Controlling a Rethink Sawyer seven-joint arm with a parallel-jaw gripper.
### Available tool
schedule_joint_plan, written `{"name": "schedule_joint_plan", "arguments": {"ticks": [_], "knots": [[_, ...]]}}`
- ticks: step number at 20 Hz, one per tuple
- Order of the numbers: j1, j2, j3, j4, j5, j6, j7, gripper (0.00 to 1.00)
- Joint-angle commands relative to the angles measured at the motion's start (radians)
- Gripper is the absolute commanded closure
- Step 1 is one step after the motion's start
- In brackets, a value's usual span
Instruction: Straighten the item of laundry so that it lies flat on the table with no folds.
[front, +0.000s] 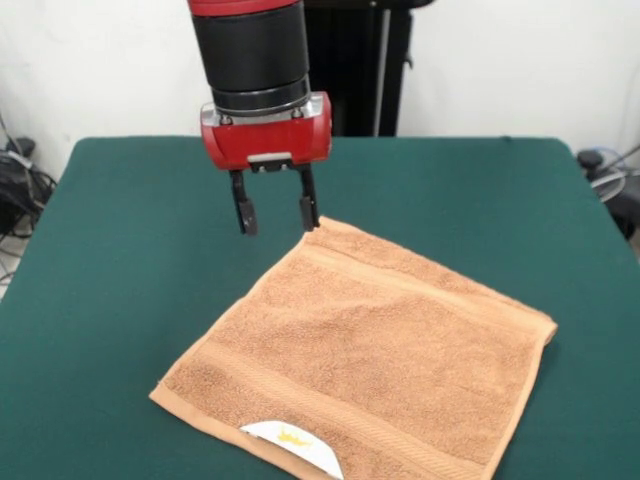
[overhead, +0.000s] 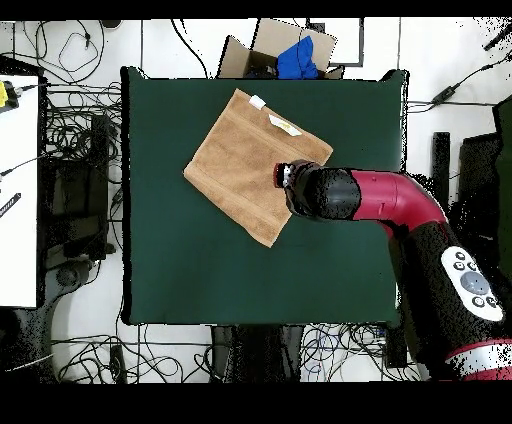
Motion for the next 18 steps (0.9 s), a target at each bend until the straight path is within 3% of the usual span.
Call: {"name": "schedule_joint_plan", "arguments": {"ticks": [1, 18], "knots": [[0.030, -0.028, 0.043, 0.082, -0.043, -0.055, -0.020, 0.00], [0.053, -0.018, 0.031, 0.103, -0.021, -0.102, 0.046, 0.00]]}}
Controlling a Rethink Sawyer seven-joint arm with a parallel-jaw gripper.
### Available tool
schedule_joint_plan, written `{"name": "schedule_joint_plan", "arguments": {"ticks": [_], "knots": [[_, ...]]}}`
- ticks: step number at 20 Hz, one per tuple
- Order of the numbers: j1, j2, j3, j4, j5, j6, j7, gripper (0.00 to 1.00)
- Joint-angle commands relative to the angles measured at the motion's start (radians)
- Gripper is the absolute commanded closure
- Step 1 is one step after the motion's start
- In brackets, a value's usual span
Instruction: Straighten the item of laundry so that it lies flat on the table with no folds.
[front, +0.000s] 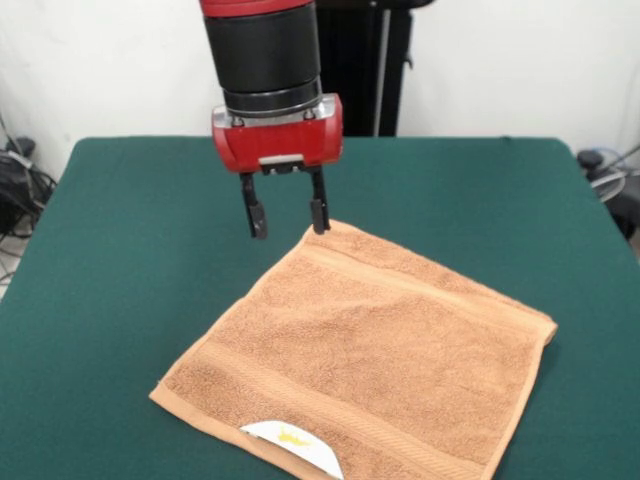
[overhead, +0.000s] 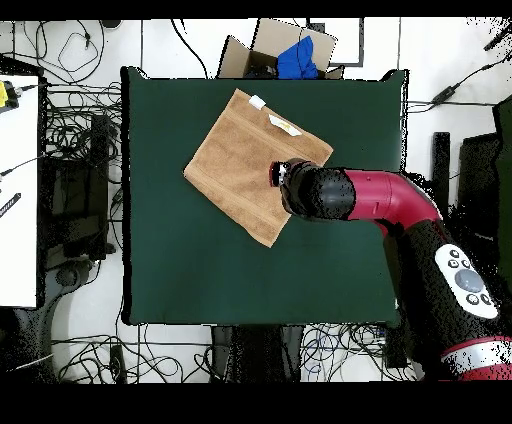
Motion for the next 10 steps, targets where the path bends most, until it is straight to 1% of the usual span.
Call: {"name": "schedule_joint_plan", "arguments": {"ticks": [1, 8, 10], "knots": [[0.036, -0.017, 0.031, 0.099, -0.019, -0.072, 0.043, 0.00], [0.043, -0.028, 0.005, 0.104, -0.015, -0.099, 0.074, 0.00], [0.049, -0.038, -0.010, 0.107, -0.004, -0.087, 0.092, 0.00]]}}
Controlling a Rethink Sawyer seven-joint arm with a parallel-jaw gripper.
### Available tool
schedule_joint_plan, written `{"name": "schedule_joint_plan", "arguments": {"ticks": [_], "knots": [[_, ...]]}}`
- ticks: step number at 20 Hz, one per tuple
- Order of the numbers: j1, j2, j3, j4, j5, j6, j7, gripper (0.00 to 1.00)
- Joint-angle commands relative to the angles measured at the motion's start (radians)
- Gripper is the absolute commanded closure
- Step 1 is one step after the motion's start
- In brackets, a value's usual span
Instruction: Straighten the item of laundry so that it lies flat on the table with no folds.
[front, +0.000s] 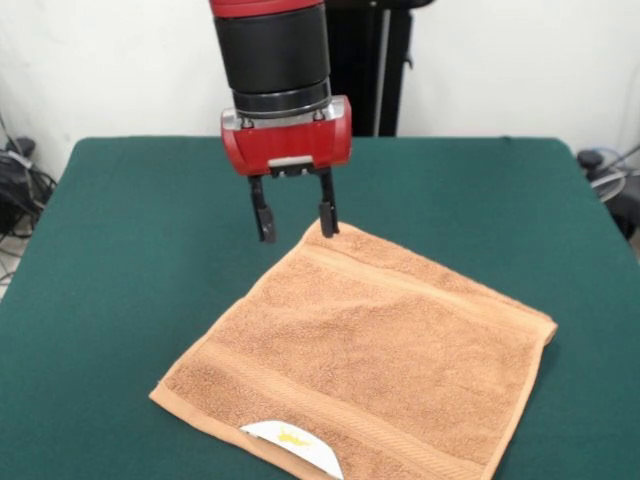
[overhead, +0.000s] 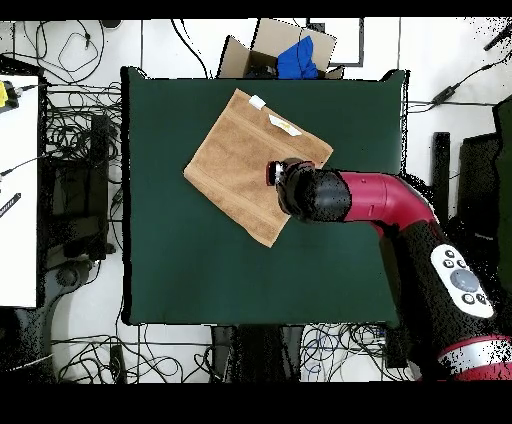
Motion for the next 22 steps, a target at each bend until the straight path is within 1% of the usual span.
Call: {"name": "schedule_joint_plan", "arguments": {"ticks": [1, 2, 4, 6, 11, 17, 22], "knots": [[0.057, -0.057, -0.034, 0.093, 0.006, -0.057, 0.136, 0.00], [0.057, -0.069, -0.042, 0.099, 0.018, -0.071, 0.163, 0.00], [0.046, -0.078, -0.035, 0.099, 0.036, -0.082, 0.168, 0.00], [0.050, -0.086, -0.048, 0.097, 0.041, -0.059, 0.161, 0.00], [0.072, -0.115, -0.096, 0.079, 0.040, 0.025, 0.140, 0.00], [0.077, -0.126, -0.122, 0.054, 0.029, 0.045, 0.119, 0.00], [0.101, -0.148, -0.157, 0.041, 0.022, 0.068, 0.117, 0.00]]}}
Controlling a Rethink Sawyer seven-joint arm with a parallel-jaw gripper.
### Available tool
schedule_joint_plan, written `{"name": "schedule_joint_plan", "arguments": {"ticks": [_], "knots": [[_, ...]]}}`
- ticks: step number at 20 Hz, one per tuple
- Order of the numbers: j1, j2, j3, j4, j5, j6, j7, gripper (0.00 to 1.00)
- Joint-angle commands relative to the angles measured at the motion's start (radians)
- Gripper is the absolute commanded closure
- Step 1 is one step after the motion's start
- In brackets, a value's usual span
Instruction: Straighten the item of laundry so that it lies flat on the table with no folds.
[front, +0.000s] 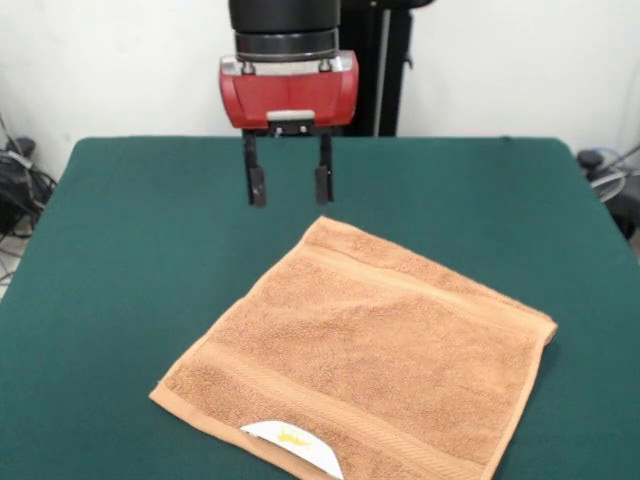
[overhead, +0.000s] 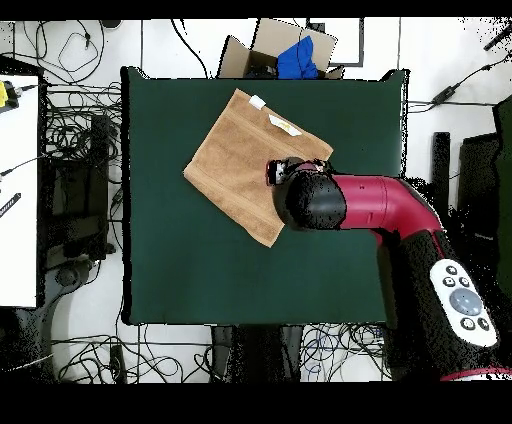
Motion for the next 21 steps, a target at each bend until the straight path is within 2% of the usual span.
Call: {"name": "schedule_joint_plan", "arguments": {"ticks": [1, 21], "knots": [[0.042, -0.029, -0.083, 0.013, 0.007, 0.088, 0.116, 0.00], [0.057, -0.033, -0.112, 0.022, 0.026, 0.055, 0.106, 0.00]]}}
